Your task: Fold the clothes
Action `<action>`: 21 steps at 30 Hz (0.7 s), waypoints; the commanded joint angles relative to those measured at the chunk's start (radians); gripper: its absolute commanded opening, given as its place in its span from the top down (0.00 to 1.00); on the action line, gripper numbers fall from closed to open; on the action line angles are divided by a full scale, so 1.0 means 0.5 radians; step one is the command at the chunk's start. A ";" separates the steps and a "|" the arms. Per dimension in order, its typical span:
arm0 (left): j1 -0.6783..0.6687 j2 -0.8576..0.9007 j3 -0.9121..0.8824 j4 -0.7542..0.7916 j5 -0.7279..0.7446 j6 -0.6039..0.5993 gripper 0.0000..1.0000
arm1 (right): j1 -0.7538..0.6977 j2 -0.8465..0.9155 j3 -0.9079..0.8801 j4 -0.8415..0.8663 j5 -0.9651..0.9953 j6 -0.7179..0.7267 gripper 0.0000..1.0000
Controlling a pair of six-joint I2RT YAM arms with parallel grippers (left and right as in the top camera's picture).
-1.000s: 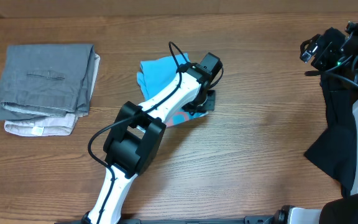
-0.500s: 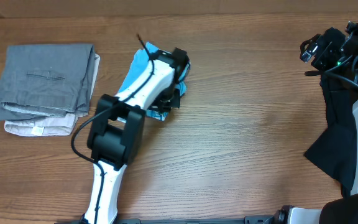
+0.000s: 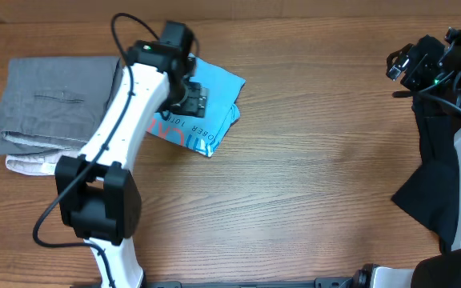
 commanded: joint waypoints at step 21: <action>0.150 0.503 0.001 0.661 -0.118 0.408 0.15 | -0.001 -0.008 -0.006 0.005 0.002 0.001 0.00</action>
